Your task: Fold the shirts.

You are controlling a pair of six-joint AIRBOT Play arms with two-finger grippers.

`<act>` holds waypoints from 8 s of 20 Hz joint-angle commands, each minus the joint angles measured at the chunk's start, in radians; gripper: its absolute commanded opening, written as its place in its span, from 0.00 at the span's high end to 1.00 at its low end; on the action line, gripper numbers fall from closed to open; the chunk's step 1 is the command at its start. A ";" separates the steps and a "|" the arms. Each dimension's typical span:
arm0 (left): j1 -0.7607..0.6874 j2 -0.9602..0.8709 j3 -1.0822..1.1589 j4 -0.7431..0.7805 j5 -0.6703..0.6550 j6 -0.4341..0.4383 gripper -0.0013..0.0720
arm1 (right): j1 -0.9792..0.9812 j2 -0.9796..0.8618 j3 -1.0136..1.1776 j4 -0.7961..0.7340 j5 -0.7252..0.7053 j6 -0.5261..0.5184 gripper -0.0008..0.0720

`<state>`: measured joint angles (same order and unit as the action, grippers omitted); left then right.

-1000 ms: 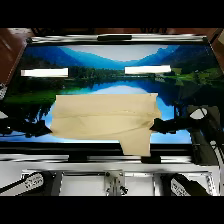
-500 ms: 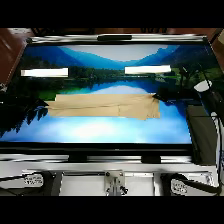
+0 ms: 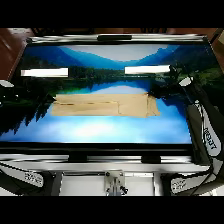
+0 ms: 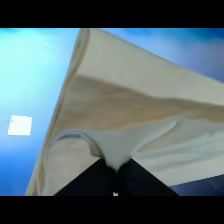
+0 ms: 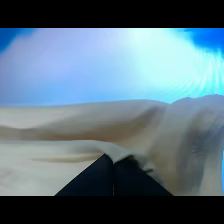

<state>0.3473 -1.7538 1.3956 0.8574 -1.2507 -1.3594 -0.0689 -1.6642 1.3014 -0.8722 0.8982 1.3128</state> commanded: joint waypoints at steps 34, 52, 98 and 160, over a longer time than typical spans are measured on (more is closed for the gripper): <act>0.021 0.018 0.238 0.113 -0.288 -0.052 0.47 | 0.007 -0.152 0.032 0.093 0.306 -0.061 0.65; -0.680 -0.018 0.237 -0.088 0.188 -0.093 0.93 | -0.005 0.341 0.114 -0.088 0.539 0.204 0.88; -0.155 0.599 0.237 0.123 -0.023 -0.021 0.93 | 0.599 -0.120 0.288 0.054 0.013 0.455 0.88; -0.208 0.562 0.155 0.205 -0.087 0.012 0.93 | -0.505 0.153 0.657 -0.447 0.766 0.235 0.88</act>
<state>0.1555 -1.1919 1.5509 1.0622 -1.3193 -1.3472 -0.4946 -1.5120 1.9457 -1.2404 1.6516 1.5513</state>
